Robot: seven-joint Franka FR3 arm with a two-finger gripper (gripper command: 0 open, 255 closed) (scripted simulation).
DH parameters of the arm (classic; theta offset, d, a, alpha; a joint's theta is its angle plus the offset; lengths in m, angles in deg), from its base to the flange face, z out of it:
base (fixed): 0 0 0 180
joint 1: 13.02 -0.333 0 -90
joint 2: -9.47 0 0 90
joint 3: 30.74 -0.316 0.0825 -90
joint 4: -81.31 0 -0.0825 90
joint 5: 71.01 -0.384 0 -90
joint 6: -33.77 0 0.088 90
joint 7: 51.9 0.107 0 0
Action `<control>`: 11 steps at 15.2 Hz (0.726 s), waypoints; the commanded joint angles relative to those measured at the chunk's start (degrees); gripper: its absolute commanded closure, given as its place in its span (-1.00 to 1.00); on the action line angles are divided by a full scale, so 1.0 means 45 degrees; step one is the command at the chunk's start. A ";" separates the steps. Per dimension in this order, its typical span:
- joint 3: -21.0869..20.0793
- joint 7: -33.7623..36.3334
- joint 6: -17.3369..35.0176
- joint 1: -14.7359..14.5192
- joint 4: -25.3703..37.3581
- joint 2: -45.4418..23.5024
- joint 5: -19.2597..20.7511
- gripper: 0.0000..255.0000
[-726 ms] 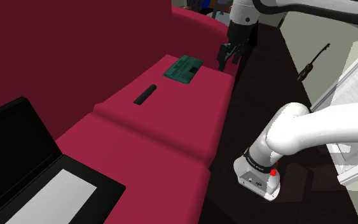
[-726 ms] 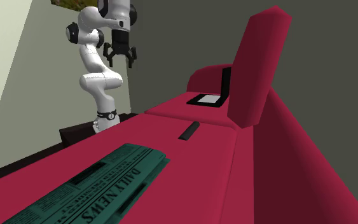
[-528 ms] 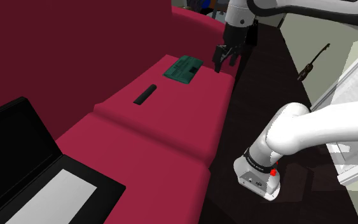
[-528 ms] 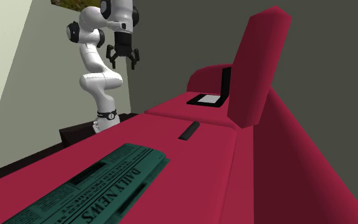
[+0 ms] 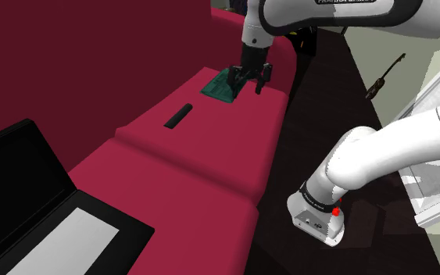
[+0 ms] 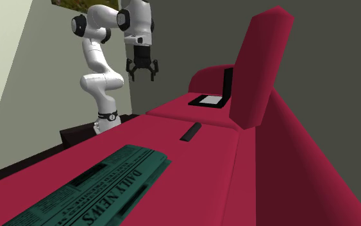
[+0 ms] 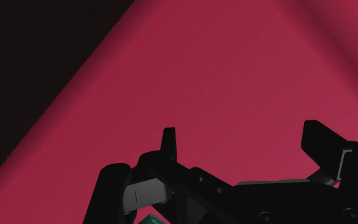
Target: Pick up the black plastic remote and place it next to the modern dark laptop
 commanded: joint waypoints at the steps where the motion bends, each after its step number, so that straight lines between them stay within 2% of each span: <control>1: -0.0310 0.1013 0.0674 0.0113 0.0195 -0.0881 -0.0323 -1.00; 11: -0.1233 0.5455 0.3291 0.0521 0.2379 -0.5575 -0.1059 -1.00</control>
